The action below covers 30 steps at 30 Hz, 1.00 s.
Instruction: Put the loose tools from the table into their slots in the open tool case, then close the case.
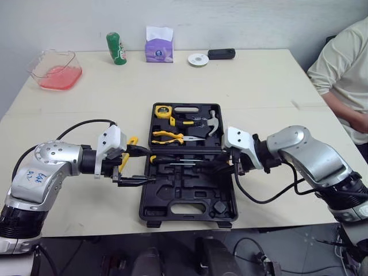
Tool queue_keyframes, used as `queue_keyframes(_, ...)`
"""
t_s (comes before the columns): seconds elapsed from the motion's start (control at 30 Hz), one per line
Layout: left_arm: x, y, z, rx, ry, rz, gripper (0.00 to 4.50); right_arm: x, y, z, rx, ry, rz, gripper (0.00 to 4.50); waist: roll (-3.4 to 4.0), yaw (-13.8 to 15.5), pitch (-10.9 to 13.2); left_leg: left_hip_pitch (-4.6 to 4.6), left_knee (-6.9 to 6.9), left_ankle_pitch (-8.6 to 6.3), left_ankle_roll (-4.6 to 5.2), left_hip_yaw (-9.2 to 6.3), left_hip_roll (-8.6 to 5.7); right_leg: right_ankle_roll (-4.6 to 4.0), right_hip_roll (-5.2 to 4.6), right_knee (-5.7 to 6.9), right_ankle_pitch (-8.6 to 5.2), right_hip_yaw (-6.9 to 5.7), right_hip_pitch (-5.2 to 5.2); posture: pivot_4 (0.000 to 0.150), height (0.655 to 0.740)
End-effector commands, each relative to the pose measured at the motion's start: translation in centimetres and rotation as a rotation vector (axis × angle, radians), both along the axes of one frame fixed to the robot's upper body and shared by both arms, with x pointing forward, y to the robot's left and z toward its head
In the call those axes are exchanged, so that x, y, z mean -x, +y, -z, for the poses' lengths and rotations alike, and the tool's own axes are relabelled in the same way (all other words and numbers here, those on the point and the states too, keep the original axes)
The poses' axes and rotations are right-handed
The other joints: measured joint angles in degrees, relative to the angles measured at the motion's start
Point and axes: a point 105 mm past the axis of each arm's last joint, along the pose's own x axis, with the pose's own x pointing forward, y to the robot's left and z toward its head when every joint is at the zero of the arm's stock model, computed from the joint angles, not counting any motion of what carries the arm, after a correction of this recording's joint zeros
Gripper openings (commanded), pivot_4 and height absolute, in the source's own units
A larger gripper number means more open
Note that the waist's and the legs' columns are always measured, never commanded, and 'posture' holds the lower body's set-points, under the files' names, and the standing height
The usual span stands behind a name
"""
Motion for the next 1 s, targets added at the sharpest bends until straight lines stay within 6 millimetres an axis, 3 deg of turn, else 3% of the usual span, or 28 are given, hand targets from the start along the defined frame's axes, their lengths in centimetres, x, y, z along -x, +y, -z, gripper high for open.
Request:
queue_keyframes(0.03, 0.3, -0.3, -0.6, 0.001, -0.041, 0.019, 4.50, -0.1, 0.0, 0.0, 0.040, -0.031, -0.028, 1.07, 0.00, 0.0, 0.0, 0.01, 0.04, 0.00, 0.00, 0.00, 0.00, 0.00, 0.00, 0.05, 0.00, 0.01, 0.00, 0.150, 0.7400)
queue_keyframes(0.23, -0.2, -0.3, -0.7, 0.006, -0.052, 0.014, 4.50, 0.1, 0.4, -0.8, 0.026, -0.050, -0.058, 1.07, 0.00, 0.0, 0.0, 0.01, 0.13, -0.02, -0.02, 0.00, -0.01, -0.01, -0.01, 0.15, -0.01, 0.01, 0.00, 0.150, 0.7400)
queue_keyframes(0.6, -0.3, -1.0, -0.6, 0.011, -0.053, 0.042, 4.50, -0.1, 0.9, 0.2, 0.039, -0.061, -0.041, 1.07, 0.00, 0.0, 0.0, 0.00, 0.26, -0.03, -0.03, 0.00, -0.01, -0.02, 0.00, 0.22, -0.01, 0.00, 0.00, 0.150, 0.7400)
queue_keyframes(0.63, -0.3, -1.0, -0.6, 0.012, -0.053, 0.044, 4.50, -0.2, 1.1, 0.0, 0.027, -0.067, -0.036, 1.87, 0.00, 0.0, 0.0, 0.00, 0.27, -0.04, -0.03, 0.00, -0.02, -0.02, 0.01, 0.24, -0.01, 0.01, 0.00, 0.150, 0.7400)
queue_keyframes(0.73, -0.3, -1.2, -0.7, 0.016, -0.052, 0.050, 4.50, -0.2, 0.9, -0.7, 0.012, -0.072, -0.023, 2.89, 0.00, 0.0, 0.0, 0.00, 0.29, -0.04, -0.04, 0.00, -0.01, -0.02, 0.01, 0.25, -0.01, 0.01, 0.00, 0.150, 0.7400)
queue_keyframes(0.83, -0.4, -1.5, -1.1, 0.035, -0.057, 0.060, 4.50, 0.4, 0.2, -1.5, -0.013, -0.066, -0.015, 4.23, 0.01, 0.0, 0.0, -0.01, 0.30, -0.05, -0.04, 0.00, -0.01, -0.03, 0.00, 0.27, -0.02, 0.00, -0.01, 0.150, 0.7400)
queue_keyframes(0.87, -0.4, -1.6, -1.1, 0.039, -0.058, 0.062, 4.50, 0.5, 0.2, -1.6, -0.024, -0.066, -0.014, 4.45, 0.00, 0.1, 0.0, -0.01, 0.31, -0.05, -0.04, -0.01, 0.00, -0.03, 0.00, 0.26, -0.02, 0.00, -0.01, 0.150, 0.7400)
queue_keyframes(1.0, -0.4, -2.1, -1.1, 0.047, -0.061, 0.076, 4.50, -0.1, 1.7, -1.8, -0.235, -0.086, -0.004, 4.45, -0.03, 0.1, 0.0, -0.02, 0.38, -0.07, -0.02, -0.02, -0.02, -0.03, 0.00, 0.29, -0.02, 0.00, 0.02, 0.150, 0.7400)
